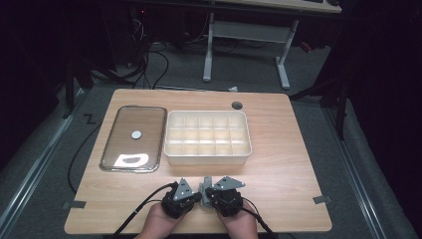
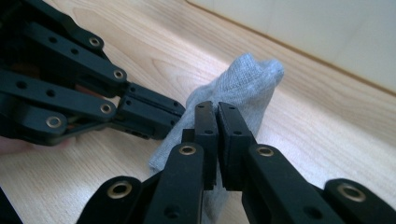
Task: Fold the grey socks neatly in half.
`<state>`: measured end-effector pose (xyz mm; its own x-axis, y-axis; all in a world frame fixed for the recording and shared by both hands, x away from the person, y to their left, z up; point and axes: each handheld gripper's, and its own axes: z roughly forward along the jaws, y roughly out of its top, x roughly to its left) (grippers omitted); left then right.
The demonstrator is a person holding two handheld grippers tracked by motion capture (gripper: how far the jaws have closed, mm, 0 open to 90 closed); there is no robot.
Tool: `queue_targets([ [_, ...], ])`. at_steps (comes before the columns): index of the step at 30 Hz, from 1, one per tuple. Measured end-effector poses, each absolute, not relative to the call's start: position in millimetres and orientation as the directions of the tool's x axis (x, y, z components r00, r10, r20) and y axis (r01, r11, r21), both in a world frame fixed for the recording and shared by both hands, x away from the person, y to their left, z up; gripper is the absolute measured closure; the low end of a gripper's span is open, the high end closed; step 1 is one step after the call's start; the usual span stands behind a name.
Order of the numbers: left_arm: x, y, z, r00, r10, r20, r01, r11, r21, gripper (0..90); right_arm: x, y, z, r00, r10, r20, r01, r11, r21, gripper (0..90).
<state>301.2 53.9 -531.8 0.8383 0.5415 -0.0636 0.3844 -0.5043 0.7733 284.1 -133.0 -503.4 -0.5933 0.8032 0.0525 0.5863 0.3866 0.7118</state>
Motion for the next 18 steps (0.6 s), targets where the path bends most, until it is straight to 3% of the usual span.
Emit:
queue_targets([
  [12, 304, 81, -524, 0.809, 0.583, -0.076, 0.395, -0.443, 0.805, 78.2, 278, -125, -513, -0.644, 0.765, -0.016, 0.526, 0.458, 0.717, 90.0],
  [18, 304, 93, -517, 0.809, 0.583, -0.079, 0.377, -0.411, 0.83, 80.1, 277, -121, -515, -0.658, 0.753, -0.013, 0.511, 0.459, 0.727, 90.0],
])
